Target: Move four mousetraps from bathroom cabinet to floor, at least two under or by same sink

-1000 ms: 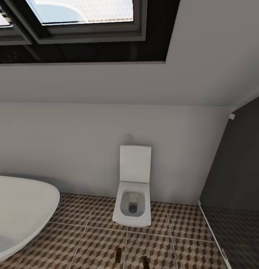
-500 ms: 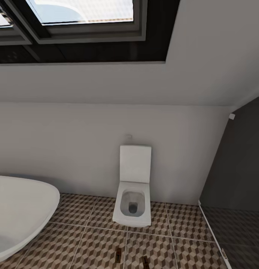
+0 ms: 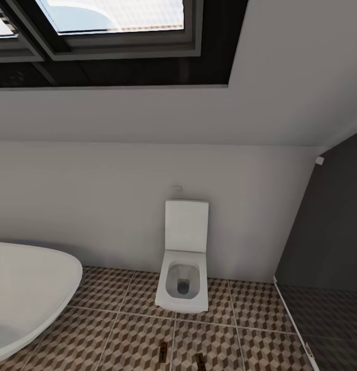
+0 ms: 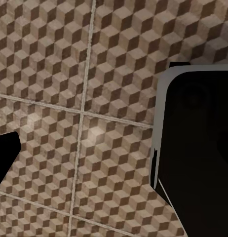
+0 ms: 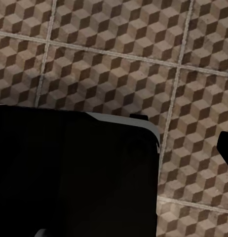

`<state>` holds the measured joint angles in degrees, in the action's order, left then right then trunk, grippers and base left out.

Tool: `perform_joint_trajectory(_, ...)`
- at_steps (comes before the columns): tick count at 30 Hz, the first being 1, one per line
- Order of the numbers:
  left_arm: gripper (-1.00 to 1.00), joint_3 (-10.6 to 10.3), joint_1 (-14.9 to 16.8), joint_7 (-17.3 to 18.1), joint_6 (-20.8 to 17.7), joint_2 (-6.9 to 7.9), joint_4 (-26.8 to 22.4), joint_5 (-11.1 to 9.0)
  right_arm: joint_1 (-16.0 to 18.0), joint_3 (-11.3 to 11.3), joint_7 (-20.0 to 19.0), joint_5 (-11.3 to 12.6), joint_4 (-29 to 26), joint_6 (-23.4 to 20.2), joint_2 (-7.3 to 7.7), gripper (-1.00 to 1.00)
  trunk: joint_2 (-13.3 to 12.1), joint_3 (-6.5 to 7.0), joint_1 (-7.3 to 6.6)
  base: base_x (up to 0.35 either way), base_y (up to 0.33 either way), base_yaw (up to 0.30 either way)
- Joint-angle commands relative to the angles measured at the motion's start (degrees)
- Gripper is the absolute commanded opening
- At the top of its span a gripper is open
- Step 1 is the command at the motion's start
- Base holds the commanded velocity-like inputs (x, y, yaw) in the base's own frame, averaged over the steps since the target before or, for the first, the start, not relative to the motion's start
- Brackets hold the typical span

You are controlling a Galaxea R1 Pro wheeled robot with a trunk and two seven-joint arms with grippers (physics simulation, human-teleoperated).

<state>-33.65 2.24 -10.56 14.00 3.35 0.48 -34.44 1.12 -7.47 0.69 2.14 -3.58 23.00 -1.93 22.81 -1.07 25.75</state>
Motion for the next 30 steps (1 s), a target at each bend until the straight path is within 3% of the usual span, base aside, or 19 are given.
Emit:
perform_joint_trajectory(1, 1.00, -0.5, 0.0, -0.2, 0.2, -0.01, 0.1, -0.3, 0.0, -0.4, 0.1, 0.2, 0.1, 0.2, 0.00, 1.00, 0.1, -0.11, 0.03, 0.000, 0.000, 0.000)
perform_joint_trajectory(30, 1.00, -0.5, 0.0, -0.2, 0.2, -0.01, 0.1, -0.3, 0.1, -0.4, 0.0, 0.2, 0.1, 0.2, 0.00, 1.00, 0.1, -0.11, 0.03, 0.000, 0.000, 0.000)
